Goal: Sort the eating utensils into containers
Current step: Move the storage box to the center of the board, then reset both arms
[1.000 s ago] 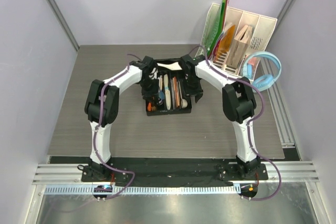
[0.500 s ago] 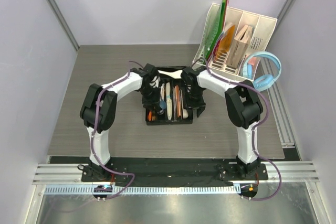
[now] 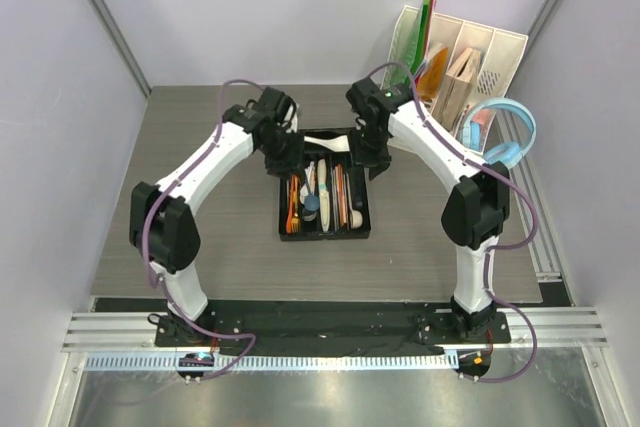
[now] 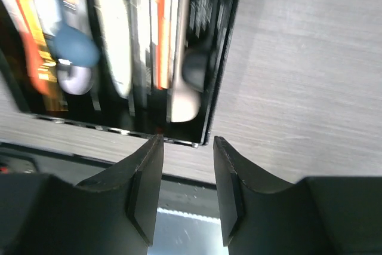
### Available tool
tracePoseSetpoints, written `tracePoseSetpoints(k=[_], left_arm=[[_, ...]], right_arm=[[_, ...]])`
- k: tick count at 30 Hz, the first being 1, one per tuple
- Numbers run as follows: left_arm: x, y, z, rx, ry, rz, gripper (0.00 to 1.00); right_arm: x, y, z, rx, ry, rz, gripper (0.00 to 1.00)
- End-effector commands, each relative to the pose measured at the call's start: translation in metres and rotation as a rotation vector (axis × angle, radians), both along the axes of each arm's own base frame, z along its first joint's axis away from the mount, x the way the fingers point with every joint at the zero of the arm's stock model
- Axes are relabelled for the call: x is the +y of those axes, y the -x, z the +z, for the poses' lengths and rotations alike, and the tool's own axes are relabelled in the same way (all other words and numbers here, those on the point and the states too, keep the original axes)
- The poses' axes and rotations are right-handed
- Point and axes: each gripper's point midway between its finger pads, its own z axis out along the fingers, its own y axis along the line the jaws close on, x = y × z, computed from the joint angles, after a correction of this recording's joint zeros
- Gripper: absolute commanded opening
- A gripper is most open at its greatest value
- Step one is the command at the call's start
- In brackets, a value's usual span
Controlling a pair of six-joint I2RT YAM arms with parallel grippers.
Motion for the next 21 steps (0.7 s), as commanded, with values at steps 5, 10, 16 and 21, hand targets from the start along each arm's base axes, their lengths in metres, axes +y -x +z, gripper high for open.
tracePoseSetpoints(k=[5, 10, 16, 21], left_arm=[[0.049, -0.036, 0.046, -0.205, -0.021, 0.199, 0.43], [0.074, -0.061, 0.049, -0.205, 0.139, 0.323, 0.43], [0.094, -0.079, 0.036, -0.179, 0.048, 0.300, 0.42], [0.094, -0.091, 0.031, -0.144, 0.127, 0.322, 0.42]], right_arm=[[0.001, -0.038, 0.075, -0.294, -0.065, -0.060, 0.44], [0.014, -0.076, 0.116, -0.545, -0.171, -0.086, 0.45], [0.006, -0.103, 0.126, -0.655, -0.142, -0.112, 0.44], [-0.008, -0.120, 0.147, -0.708, -0.199, -0.182, 0.45]])
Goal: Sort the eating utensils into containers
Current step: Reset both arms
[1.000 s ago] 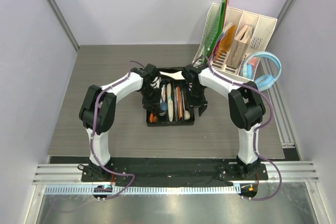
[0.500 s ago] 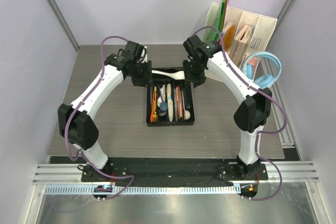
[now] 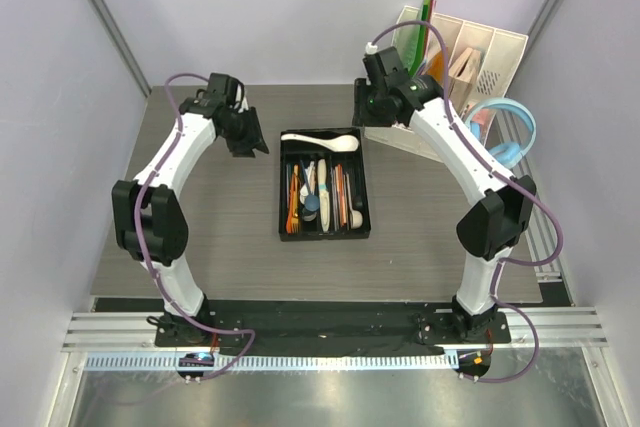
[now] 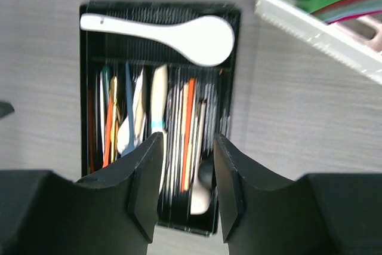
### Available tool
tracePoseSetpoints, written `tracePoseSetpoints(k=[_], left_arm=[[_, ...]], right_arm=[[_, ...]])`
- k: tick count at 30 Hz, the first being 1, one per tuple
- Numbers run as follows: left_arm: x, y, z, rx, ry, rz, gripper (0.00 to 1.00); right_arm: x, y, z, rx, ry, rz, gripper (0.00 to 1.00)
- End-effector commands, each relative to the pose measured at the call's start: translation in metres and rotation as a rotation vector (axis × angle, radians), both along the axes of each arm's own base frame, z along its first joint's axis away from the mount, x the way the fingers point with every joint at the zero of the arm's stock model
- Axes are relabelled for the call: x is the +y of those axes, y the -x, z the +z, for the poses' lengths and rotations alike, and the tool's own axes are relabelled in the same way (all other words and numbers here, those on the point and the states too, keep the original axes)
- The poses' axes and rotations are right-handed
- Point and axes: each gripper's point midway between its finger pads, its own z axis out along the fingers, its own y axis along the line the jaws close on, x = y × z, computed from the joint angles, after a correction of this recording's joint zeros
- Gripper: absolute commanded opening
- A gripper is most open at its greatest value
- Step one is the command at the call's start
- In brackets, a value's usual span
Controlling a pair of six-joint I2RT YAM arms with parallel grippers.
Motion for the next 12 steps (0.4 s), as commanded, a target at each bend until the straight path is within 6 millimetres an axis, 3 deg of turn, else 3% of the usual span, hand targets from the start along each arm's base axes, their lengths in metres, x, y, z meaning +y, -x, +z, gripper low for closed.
tracePoseSetpoints(k=[1, 6, 9, 12], left_arm=[[0.002, -0.013, 0.007, -0.022, 0.067, 0.000, 0.42], [0.005, -0.018, 0.009, -0.018, 0.069, 0.011, 0.42], [0.006, -0.020, 0.009, -0.023, 0.080, 0.014, 0.38], [0.009, -0.022, 0.012, -0.049, 0.071, 0.033, 0.41]], right_arm=[[-0.013, -0.022, 0.047, -0.157, -0.062, -0.063, 0.45], [-0.026, -0.020, 0.030, -0.120, -0.050, -0.119, 0.44], [-0.030, -0.018, 0.029, -0.123, -0.045, -0.135, 0.45], [-0.035, -0.019, 0.029, -0.129, -0.039, -0.152, 0.44]])
